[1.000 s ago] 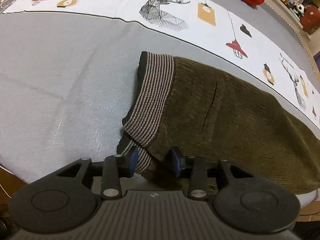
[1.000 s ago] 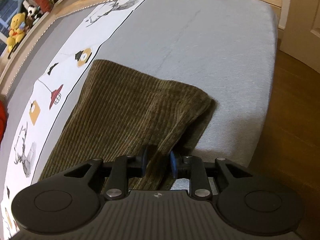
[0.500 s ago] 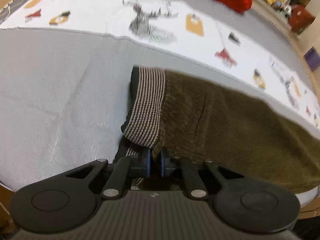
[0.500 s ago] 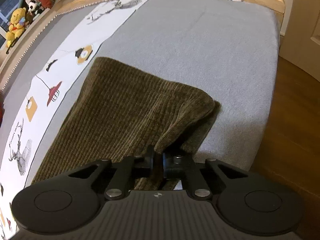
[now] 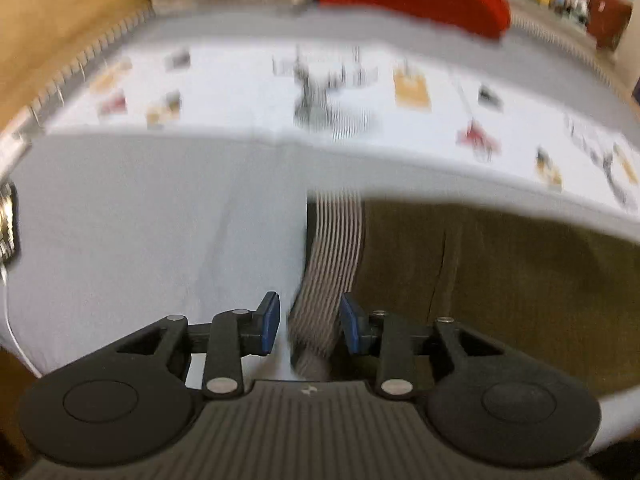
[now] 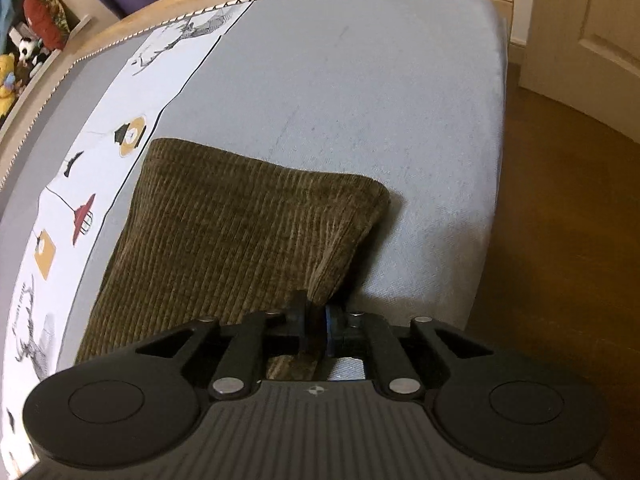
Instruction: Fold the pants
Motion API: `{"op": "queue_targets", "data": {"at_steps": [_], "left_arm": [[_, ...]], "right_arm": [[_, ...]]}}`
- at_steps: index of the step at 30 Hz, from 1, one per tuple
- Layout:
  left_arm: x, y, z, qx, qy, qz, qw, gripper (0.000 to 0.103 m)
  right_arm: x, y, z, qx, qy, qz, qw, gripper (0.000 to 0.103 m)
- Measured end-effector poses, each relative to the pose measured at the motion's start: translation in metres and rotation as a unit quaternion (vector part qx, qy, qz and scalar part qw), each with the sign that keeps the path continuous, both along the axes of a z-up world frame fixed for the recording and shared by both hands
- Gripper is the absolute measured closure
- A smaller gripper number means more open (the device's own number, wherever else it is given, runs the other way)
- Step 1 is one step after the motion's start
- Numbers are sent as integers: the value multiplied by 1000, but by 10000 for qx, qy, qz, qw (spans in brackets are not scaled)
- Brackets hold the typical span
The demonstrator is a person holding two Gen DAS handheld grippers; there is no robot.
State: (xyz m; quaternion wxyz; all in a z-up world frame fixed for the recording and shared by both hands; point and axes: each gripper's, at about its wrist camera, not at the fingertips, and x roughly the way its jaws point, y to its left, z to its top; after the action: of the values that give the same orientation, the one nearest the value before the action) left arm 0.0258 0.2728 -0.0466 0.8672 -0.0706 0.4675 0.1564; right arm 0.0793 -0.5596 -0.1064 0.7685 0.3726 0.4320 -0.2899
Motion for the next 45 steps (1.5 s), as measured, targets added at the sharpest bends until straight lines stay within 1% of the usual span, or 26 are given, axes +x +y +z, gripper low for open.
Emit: {"op": "queue_targets", "data": {"at_steps": [2, 3, 5, 6, 7, 8, 9, 10, 11, 13, 14, 16, 18, 20, 22, 23, 25, 28, 33, 36, 38, 40, 42, 43, 44, 45], "left_arm": [[6, -9, 5, -87, -224, -171, 9996, 66], [10, -17, 5, -163, -259, -340, 9990, 66], [21, -33, -1, -197, -144, -725, 9971, 66], [27, -42, -10, -153, 108, -943, 9954, 66], [35, -48, -26, -79, 583, -1032, 9929, 65], [42, -51, -48, 53, 1251, -1015, 9869, 67], [46, -55, -60, 248, 1536, -1122, 9814, 67], [51, -61, -59, 449, 1500, -1244, 9798, 67], [54, -65, -56, 585, 1436, -1220, 9804, 67], [58, -70, -50, 734, 1316, -1209, 9812, 67], [59, -73, -45, 778, 1163, -1252, 9822, 66], [62, -77, -35, 693, 817, -1274, 9861, 65], [66, -82, -29, 630, 634, -1273, 9878, 65], [67, -88, -23, 655, 450, -1350, 9877, 65], [68, -99, -16, 669, 257, -1453, 9868, 62], [71, -104, -14, 680, 171, -1499, 9862, 60], [81, -109, -14, 695, 42, -1586, 9849, 59], [91, -125, -17, 721, 31, -1678, 9832, 58], [96, -143, -25, 849, 58, -1958, 9769, 58], [99, -151, -28, 949, 74, -2096, 9732, 58], [99, -155, -30, 1005, 83, -2167, 9710, 58], [98, -155, -30, 1020, 81, -2189, 9704, 58], [98, -153, -30, 1011, 73, -2175, 9708, 58], [98, -152, -29, 1001, 66, -2160, 9712, 58], [98, -150, -29, 993, 58, -2140, 9718, 58], [97, -149, -28, 989, 50, -2126, 9721, 58]], "right_arm": [[0, -2, 3, -99, -28, 42, 9999, 82], [-1, -3, 4, -154, -34, 43, 9999, 80], [-3, -6, 4, -194, -25, 0, 9998, 76], [-5, -8, 4, -175, -25, -35, 9998, 75], [-5, -10, 3, -146, -13, -68, 9999, 70], [-6, -12, 1, -127, 10, -93, 9999, 65], [-7, -14, 0, -114, 43, -116, 9999, 64], [-7, -15, -1, -102, 62, -132, 9998, 61], [-8, -16, -2, -85, 76, -152, 9998, 58], [-9, -17, -4, -62, 98, -179, 9998, 54], [-10, -18, -4, -55, 95, -180, 9998, 54], [-9, -21, -5, -52, 91, -168, 9998, 53], [-10, -24, -6, -89, 92, -226, 9997, 52], [-13, -28, -4, -120, 18, -367, 9993, 52], [-17, -32, -2, -80, -119, -516, 9986, 52], [-20, -34, -2, -19, -191, -562, 9982, 52], [-22, -36, -5, 185, -304, -612, 9975, 52], [-22, -40, -11, 513, -409, -610, 9960, 52], [-19, -43, -15, 540, -394, -600, 9960, 51], [-16, -44, -16, 540, -557, -616, 9951, 50], [-12, -44, -15, 496, -651, -550, 9951, 51], [-6, -43, -16, 418, -624, -458, 9961, 51], [-3, -41, -19, 340, -521, -480, 9969, 56], [-3, -42, -19, 304, -493, -527, 9969, 66], [-3, -42, -19, 275, -472, -565, 9969, 79], [-4, -42, -19, 312, -505, -611, 9964, 80]]}}
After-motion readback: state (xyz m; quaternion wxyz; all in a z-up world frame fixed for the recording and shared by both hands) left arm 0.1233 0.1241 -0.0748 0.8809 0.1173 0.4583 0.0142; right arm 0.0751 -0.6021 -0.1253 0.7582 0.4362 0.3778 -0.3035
